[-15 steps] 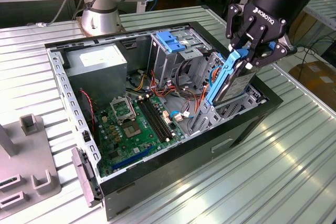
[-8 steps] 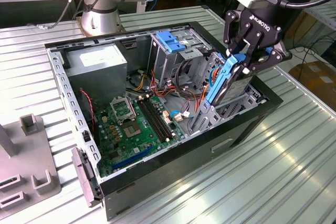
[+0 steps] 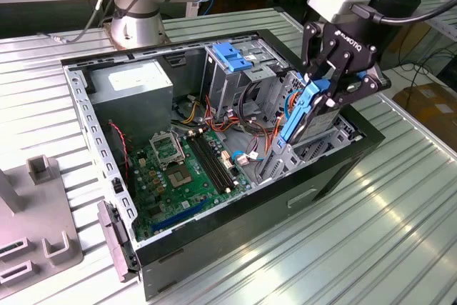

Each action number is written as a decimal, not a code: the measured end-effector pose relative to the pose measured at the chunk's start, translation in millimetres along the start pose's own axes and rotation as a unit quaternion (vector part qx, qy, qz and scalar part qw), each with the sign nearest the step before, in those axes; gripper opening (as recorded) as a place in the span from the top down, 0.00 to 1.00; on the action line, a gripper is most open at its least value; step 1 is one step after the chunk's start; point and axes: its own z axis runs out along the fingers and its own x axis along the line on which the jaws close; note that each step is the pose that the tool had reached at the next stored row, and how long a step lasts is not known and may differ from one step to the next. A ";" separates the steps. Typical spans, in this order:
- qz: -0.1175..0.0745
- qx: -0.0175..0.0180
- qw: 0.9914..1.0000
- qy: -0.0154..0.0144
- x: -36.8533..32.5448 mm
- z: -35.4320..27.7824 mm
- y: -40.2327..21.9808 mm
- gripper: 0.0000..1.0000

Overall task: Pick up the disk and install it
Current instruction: 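Insert the disk into the insertion slot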

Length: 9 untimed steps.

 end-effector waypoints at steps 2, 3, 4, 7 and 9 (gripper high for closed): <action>0.000 0.000 1.000 0.000 0.0 3.7 -0.1 0.63; 0.000 0.000 1.000 0.000 0.1 5.9 -0.1 0.63; 0.000 0.000 1.000 0.000 0.1 8.0 -0.1 0.63; 0.000 0.000 1.000 0.000 0.2 12.8 -0.2 0.63; 0.000 0.000 1.000 0.000 0.2 16.2 -0.2 0.63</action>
